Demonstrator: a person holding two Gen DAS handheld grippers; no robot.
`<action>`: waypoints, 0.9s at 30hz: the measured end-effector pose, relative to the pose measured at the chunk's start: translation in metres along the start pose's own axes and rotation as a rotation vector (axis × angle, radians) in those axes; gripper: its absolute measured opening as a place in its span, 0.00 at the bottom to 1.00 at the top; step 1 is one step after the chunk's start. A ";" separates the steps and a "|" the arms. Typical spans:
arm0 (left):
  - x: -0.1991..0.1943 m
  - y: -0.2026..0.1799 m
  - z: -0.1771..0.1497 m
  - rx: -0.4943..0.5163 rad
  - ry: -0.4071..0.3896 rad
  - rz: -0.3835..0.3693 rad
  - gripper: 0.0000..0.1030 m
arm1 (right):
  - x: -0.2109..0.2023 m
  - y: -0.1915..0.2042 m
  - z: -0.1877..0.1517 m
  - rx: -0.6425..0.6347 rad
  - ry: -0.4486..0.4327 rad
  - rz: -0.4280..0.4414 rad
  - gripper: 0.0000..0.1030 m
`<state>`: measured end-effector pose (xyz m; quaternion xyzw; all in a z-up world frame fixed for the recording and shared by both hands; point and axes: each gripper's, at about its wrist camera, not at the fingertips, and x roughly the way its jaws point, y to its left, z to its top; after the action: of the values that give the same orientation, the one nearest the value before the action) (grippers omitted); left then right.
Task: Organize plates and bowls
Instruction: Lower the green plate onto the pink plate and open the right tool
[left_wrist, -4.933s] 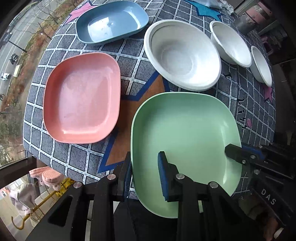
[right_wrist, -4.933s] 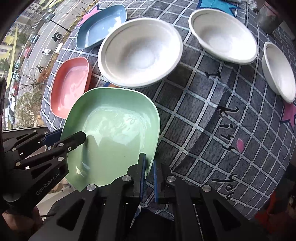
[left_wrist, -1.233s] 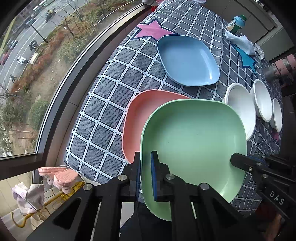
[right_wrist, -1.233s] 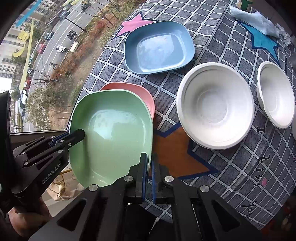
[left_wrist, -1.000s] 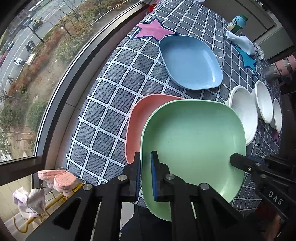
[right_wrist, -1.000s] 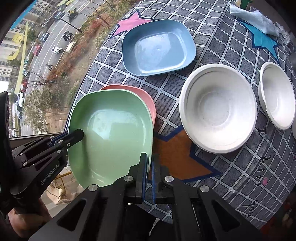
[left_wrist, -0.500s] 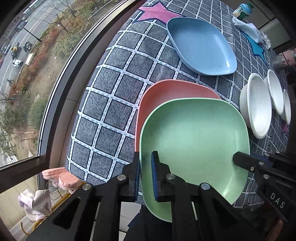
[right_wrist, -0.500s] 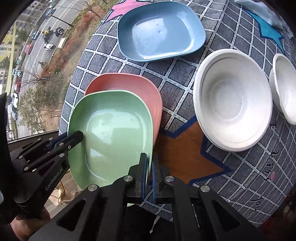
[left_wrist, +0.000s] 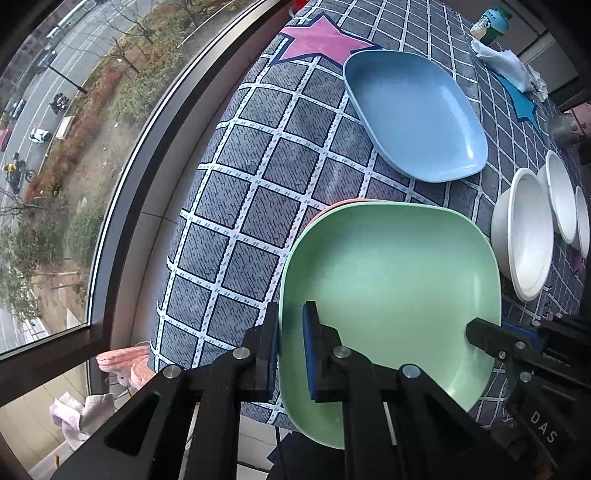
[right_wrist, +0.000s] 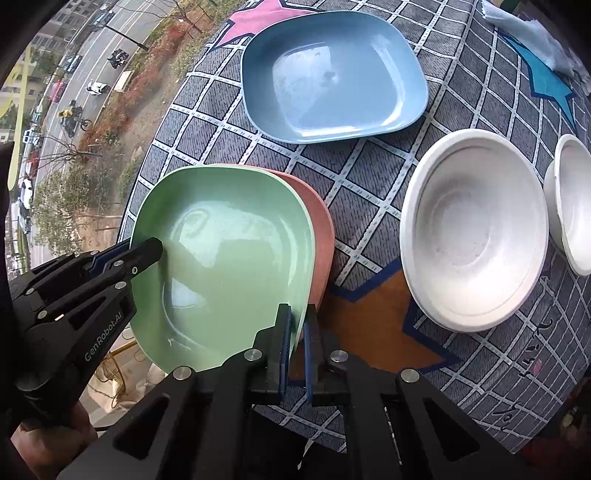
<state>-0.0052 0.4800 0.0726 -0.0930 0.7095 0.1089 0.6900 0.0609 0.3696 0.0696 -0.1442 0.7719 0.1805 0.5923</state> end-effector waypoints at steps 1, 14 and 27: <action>0.003 0.004 0.001 -0.001 0.002 -0.001 0.13 | 0.000 0.004 0.006 -0.001 0.002 0.000 0.07; 0.011 0.009 -0.001 -0.040 0.033 0.000 0.28 | -0.001 -0.007 0.003 0.011 0.007 0.011 0.18; -0.003 0.009 -0.001 -0.069 -0.015 -0.065 0.34 | -0.038 -0.029 -0.006 0.070 -0.096 0.047 0.63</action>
<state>-0.0086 0.4889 0.0755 -0.1389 0.6966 0.1113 0.6950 0.0782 0.3416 0.1045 -0.0965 0.7515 0.1738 0.6291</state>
